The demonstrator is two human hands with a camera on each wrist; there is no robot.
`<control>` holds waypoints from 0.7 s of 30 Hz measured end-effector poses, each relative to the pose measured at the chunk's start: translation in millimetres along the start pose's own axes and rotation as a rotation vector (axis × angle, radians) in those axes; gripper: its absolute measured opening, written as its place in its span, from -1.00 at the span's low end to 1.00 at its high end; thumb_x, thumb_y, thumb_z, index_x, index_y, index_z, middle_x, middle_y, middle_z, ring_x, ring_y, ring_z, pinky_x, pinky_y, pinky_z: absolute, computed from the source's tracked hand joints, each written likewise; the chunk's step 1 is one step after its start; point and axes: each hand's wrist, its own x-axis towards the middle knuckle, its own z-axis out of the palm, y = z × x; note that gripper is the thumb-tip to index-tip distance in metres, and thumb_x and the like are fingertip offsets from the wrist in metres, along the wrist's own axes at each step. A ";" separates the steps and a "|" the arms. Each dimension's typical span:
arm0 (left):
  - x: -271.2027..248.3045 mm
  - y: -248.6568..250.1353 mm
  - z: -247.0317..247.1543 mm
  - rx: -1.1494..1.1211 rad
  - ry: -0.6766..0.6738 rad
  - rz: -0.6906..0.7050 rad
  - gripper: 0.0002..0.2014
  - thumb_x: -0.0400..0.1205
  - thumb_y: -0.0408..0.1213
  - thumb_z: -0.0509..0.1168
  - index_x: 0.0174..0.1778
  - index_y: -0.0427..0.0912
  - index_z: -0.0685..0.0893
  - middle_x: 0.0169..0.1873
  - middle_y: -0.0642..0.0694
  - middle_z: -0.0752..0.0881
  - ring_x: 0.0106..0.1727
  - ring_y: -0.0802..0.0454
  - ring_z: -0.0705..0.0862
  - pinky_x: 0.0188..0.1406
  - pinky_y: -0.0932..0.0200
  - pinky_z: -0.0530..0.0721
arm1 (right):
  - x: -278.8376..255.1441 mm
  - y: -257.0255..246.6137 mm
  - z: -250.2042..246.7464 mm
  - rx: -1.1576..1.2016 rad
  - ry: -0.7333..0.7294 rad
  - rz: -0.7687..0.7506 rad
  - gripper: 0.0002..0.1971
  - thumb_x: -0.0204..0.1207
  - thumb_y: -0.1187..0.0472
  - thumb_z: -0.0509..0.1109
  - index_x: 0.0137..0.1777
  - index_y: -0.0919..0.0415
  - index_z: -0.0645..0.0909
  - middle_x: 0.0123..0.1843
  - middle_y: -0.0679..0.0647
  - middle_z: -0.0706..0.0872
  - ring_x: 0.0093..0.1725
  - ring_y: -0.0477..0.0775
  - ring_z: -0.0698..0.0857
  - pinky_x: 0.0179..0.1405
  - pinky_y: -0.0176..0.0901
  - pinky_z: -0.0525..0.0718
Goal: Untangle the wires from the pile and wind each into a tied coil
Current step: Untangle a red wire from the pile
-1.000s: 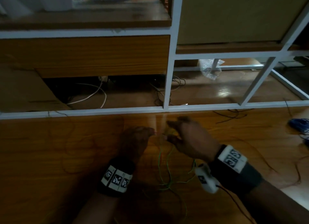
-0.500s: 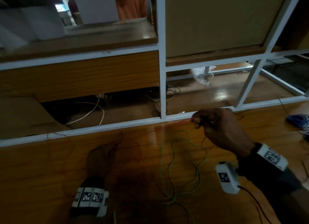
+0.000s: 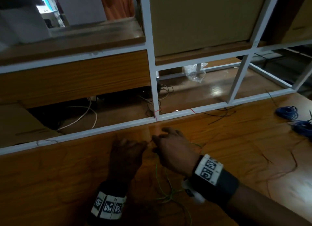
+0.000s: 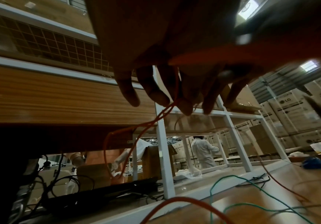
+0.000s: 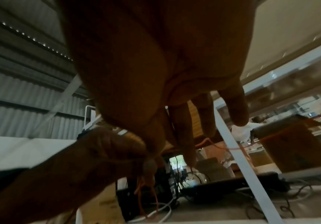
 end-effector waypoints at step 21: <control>-43.3 -53.7 -13.5 0.091 -0.090 -0.121 -0.57 0.59 0.24 0.15 0.03 0.03 0.77 -0.08 -0.04 0.78 -0.05 -0.20 0.73 0.14 -0.25 0.53 | -19.9 60.8 -36.2 0.124 0.406 -0.147 -0.78 0.45 0.17 0.47 0.05 -0.09 0.81 0.00 -0.05 0.78 0.34 0.22 0.55 0.20 0.27 0.56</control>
